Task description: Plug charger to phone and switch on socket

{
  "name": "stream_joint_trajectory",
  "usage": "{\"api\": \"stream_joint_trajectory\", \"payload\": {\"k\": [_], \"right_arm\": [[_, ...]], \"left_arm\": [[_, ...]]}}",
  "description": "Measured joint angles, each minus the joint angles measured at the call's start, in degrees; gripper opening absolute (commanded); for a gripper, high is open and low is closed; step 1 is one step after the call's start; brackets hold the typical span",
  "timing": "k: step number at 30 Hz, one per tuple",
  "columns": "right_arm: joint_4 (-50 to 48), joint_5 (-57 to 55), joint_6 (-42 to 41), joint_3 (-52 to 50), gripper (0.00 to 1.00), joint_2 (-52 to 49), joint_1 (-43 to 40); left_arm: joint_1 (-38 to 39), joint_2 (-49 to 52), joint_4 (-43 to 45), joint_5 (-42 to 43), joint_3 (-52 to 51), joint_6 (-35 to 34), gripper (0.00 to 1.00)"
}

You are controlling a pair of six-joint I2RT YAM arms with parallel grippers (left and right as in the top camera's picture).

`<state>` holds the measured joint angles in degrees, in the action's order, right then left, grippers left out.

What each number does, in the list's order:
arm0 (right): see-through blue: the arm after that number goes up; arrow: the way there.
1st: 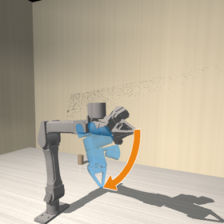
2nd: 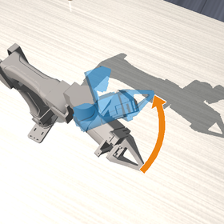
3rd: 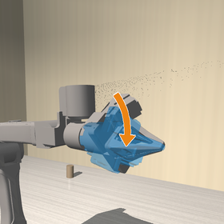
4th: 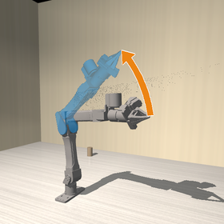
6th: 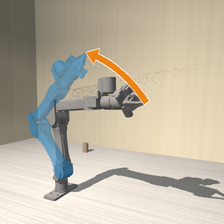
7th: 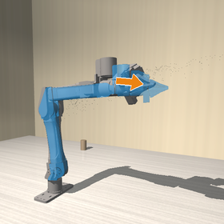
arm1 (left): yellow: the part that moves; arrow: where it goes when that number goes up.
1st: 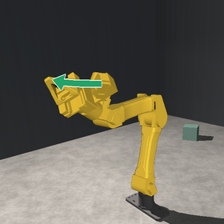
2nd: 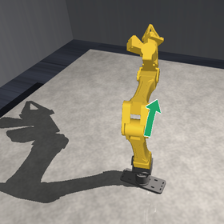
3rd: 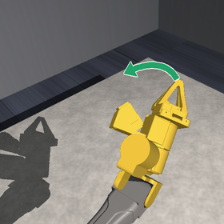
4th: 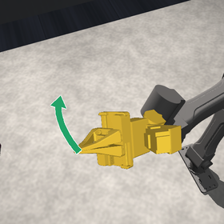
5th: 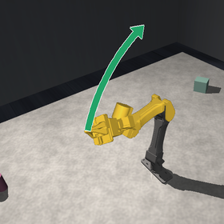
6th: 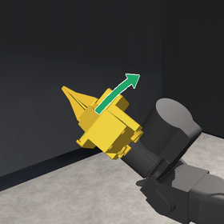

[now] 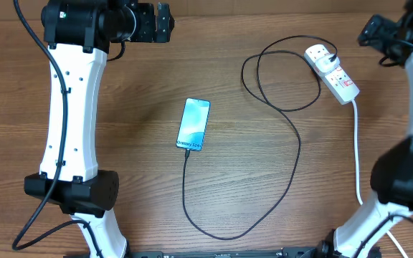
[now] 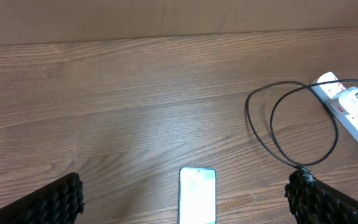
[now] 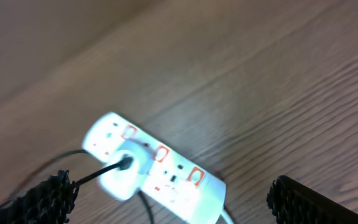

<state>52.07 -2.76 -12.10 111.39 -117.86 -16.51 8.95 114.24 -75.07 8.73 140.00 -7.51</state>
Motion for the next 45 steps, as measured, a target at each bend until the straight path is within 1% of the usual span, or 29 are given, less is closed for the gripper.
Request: {"api": "stream_joint_trajectory", "payload": {"k": [5, 18, 36, 45], "right_arm": [[-1.92, -0.7, 0.11, -0.02, 1.0, -6.23, -0.07], [-5.57, -0.72, 0.09, -0.02, 1.0, -14.58, -0.07], [-7.08, -0.98, -2.34, -0.07, 1.0, -15.32, -1.46], [-7.45, 2.54, -2.54, -0.07, 1.0, -16.61, -1.42]], "left_arm": [[0.0, 0.0, 0.02, 0.0, 0.0, 0.0, 1.0], [0.0, 0.0, 0.0, 0.0, 0.0, 0.0, 1.0], [0.0, 0.0, 0.0, 0.0, 0.0, 0.0, 1.0], [0.0, 0.0, 0.0, 0.0, 0.0, 0.0, 1.0]]}}
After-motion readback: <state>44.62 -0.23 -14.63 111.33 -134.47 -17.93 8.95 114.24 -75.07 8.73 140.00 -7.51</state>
